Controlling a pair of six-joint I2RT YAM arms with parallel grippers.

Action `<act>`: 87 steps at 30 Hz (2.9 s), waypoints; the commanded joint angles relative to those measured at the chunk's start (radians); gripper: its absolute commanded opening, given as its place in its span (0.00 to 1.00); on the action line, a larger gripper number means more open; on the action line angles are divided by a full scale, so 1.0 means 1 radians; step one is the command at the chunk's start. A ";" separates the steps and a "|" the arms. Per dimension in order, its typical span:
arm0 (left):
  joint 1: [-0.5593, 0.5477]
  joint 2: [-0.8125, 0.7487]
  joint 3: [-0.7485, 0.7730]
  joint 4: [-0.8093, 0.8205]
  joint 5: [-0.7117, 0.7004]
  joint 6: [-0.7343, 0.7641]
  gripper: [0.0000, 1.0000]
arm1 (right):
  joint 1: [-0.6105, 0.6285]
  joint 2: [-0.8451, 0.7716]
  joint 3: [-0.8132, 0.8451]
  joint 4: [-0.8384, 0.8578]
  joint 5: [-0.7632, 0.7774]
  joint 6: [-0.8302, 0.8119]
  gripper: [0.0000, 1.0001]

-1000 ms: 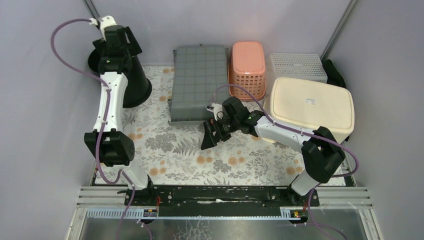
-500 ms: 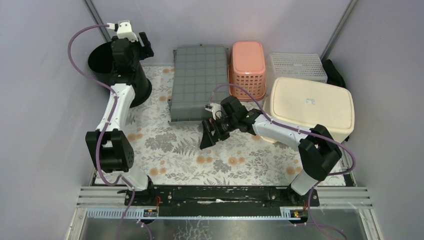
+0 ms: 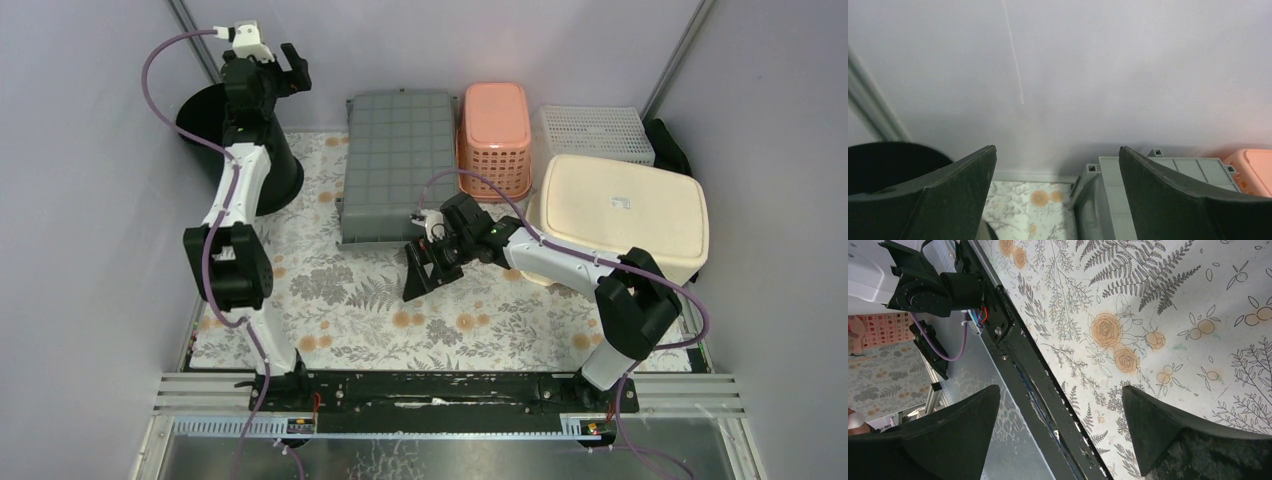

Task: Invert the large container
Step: Move the container to the center of the board.

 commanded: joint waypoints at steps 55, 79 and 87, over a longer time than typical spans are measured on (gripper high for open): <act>-0.423 0.428 0.118 0.792 -1.143 0.872 1.00 | 0.024 -0.025 -0.107 0.019 -0.027 0.020 0.99; -0.240 0.522 -0.032 1.281 -1.457 0.808 1.00 | 0.162 0.218 0.134 -0.095 -0.008 0.025 0.98; -0.160 0.325 -0.140 0.416 -1.293 -0.085 1.00 | 0.177 0.241 0.151 -0.106 -0.006 0.024 0.97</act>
